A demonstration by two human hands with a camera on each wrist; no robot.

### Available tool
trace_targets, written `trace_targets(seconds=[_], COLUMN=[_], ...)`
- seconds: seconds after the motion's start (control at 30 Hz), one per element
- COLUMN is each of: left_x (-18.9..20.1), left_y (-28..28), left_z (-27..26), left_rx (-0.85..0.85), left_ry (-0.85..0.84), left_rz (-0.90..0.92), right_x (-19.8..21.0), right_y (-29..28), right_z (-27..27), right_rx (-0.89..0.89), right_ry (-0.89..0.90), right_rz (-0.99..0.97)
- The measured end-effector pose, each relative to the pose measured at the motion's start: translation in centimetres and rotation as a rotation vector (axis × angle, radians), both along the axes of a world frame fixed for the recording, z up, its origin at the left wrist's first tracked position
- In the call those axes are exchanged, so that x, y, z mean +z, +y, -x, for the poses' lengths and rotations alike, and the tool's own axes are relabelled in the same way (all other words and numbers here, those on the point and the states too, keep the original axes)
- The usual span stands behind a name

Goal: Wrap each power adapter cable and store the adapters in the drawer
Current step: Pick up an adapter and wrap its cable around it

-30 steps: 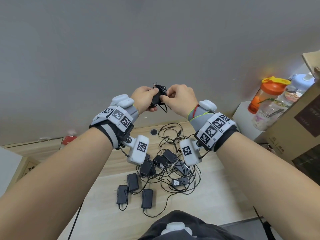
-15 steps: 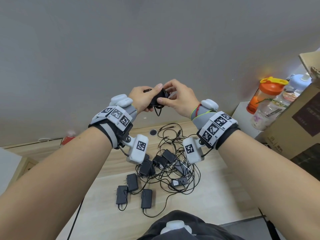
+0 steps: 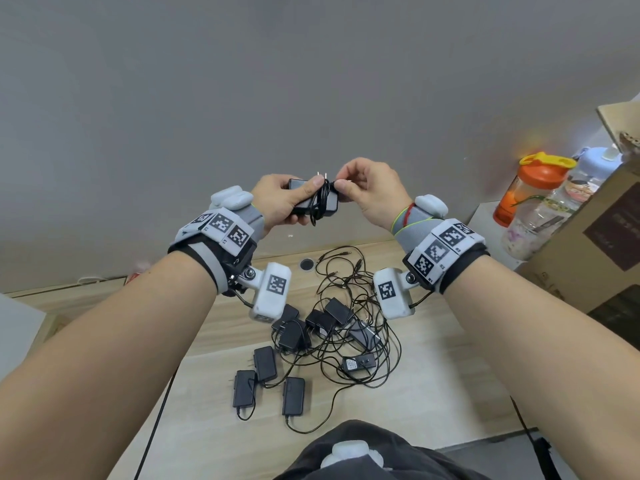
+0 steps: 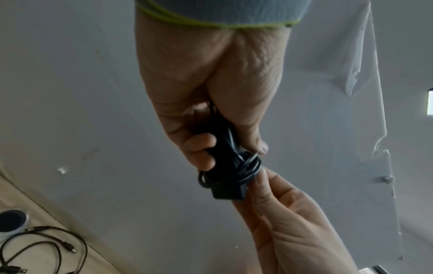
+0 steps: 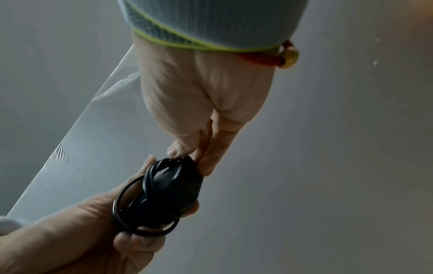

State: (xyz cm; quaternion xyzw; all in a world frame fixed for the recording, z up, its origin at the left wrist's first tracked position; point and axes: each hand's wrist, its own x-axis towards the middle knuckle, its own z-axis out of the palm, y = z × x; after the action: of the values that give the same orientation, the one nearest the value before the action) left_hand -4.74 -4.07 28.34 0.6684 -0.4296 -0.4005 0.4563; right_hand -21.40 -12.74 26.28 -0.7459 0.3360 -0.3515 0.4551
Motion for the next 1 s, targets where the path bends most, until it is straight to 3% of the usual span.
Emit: trace_targets(seconds=[0.2, 0.4, 0.57, 0.8, 1.0], left_x=[-0.4, -0.4, -0.1, 0.2, -1.0], left_y=[0.2, 0.0, 0.1, 0.3, 0.5], left_z=[0.0, 0.4, 0.7, 1.0, 1.6], left_rx=[-0.103, -0.109, -0.14, -0.226, -0.263], left_ry=[-0.037, -0.085, -0.156, -0.19, -0.111], left_rz=[-0.026, -0.011, -0.031, -0.032, 0.013], right_x=[0.3, -0.1, -0.1, 0.0, -1.5], right_y=[0.0, -0.4, -0.3, 0.2, 1.0], right_z=[0.5, 0.7, 1.0, 1.2, 2.3], right_rx=[-0.088, 0.004, -0.047, -0.073, 0.051], right_ry=[-0.095, -0.03, -0.078, -0.011, -0.015], right_rz=[-0.129, -0.115, -0.145, -0.189, -0.477])
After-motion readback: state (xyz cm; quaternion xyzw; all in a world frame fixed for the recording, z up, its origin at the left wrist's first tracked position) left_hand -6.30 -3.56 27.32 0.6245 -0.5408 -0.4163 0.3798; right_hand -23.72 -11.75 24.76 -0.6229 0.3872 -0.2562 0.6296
